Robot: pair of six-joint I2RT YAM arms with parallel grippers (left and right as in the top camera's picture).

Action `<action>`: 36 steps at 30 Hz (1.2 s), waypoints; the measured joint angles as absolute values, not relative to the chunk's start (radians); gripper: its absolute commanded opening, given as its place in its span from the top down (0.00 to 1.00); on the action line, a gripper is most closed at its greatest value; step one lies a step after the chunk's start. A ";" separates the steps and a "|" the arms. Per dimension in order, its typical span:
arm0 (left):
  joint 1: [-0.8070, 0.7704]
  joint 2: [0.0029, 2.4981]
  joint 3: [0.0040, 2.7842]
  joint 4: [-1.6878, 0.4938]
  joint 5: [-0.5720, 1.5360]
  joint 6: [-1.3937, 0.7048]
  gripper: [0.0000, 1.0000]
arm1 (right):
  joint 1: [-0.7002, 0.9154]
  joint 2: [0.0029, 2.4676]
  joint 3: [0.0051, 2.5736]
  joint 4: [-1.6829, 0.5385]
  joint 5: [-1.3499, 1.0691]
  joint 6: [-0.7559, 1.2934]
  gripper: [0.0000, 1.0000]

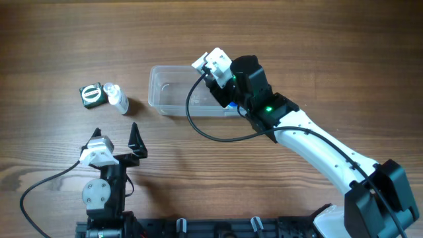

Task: Pack container
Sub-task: 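Carry the Panadol box into the container and release it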

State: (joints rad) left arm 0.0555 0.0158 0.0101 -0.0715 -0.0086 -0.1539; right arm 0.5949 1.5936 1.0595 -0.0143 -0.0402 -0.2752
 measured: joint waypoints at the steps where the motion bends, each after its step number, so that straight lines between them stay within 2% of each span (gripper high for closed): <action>1: 0.056 0.016 0.010 -0.072 -0.009 -0.154 0.00 | 0.595 1.597 1.060 -0.010 -0.041 -0.293 0.53; 15: 0.056 0.016 0.010 -0.072 -0.009 -0.154 0.00 | 0.632 1.711 1.061 0.129 -0.067 -0.565 0.52; 20: 0.056 0.016 0.010 -0.072 -0.009 -0.154 0.00 | 0.639 1.747 1.061 0.137 -0.067 -0.585 0.46; 28: 0.056 0.016 0.010 -0.072 -0.009 -0.154 0.00 | 0.640 1.748 1.062 0.110 -0.067 -0.461 0.40; 36: 0.056 0.016 0.010 -0.072 -0.009 -0.154 0.00 | 0.652 1.695 1.159 -0.164 -0.109 -0.273 0.40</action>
State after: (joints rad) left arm 0.0555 0.0158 0.0101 -0.0719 -0.0086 -0.1539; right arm 0.6521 1.6947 1.1587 -0.1642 -0.1093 -0.2729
